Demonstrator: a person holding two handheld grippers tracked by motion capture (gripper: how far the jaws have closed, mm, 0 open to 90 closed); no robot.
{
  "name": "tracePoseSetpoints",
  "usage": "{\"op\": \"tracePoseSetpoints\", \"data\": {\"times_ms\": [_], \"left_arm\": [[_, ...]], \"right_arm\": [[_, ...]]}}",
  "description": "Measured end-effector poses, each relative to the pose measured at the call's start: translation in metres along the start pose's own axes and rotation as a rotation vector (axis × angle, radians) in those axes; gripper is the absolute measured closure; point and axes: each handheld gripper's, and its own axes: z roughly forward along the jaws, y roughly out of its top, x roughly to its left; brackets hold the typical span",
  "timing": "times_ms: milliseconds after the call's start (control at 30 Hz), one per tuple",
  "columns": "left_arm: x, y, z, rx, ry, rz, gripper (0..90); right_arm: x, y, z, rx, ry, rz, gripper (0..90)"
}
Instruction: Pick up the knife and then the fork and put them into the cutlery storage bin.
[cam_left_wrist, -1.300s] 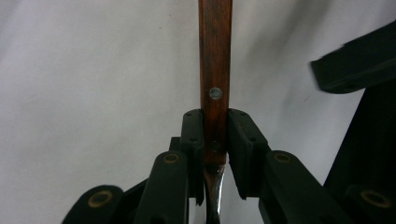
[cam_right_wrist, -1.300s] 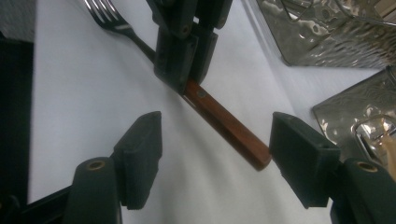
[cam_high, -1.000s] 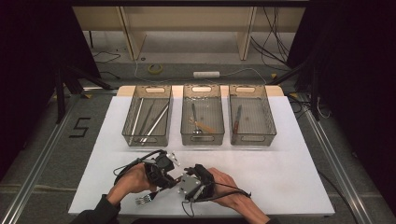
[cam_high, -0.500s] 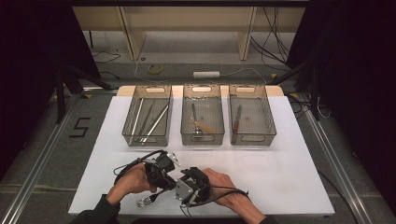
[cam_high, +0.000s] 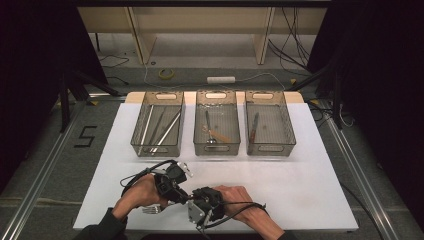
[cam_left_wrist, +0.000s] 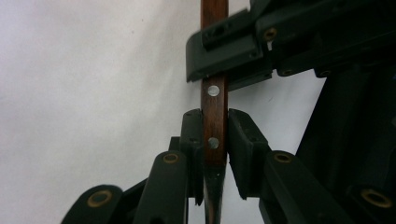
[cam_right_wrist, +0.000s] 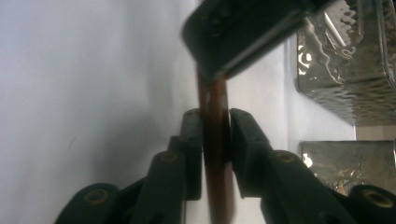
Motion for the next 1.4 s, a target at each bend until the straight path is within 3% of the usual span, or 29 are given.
{"op": "tracePoseSetpoints", "data": {"times_ms": [67,167,267,333,467,767,900,933,967,1133,1400], "left_arm": [[0.000,0.000,-0.002,-0.005,0.004,0.008,75.8],[-0.001,0.000,-0.004,-0.021,-0.008,0.002,75.6],[-0.001,0.001,-0.007,-0.038,0.001,0.004,74.2],[0.000,0.001,-0.010,-0.055,0.021,-0.002,72.4],[0.004,-0.001,-0.017,-0.069,0.060,-0.035,56.8],[0.007,-0.006,-0.029,-0.136,0.100,-0.051,40.1],[0.010,-0.009,-0.038,-0.231,0.105,-0.063,33.2],[0.010,-0.009,-0.039,-0.252,0.114,-0.066,32.1],[0.010,-0.010,-0.041,-0.272,0.126,-0.067,30.8],[0.014,-0.015,-0.050,-0.354,0.168,-0.081,27.3],[0.018,-0.021,-0.057,-0.492,0.202,-0.102,24.4]], "right_arm": [[0.000,0.000,0.000,-0.010,-0.002,-0.029,78.7],[-0.002,-0.001,-0.003,-0.008,0.004,-0.023,79.7],[-0.005,-0.002,-0.006,-0.015,0.003,-0.027,80.9],[-0.007,-0.003,-0.008,-0.016,0.005,-0.006,81.2],[-0.008,-0.007,-0.009,0.010,0.010,-0.017,81.4],[-0.015,-0.017,-0.013,0.030,0.008,0.015,81.4],[-0.020,-0.025,-0.017,0.050,0.001,0.030,81.4],[-0.020,-0.028,-0.017,0.047,-0.004,0.056,81.4],[-0.022,-0.030,-0.018,0.051,-0.004,0.036,81.4],[-0.027,-0.042,-0.022,0.066,-0.011,0.083,81.4],[-0.043,-0.070,-0.028,0.113,-0.029,0.198,81.4]]}}
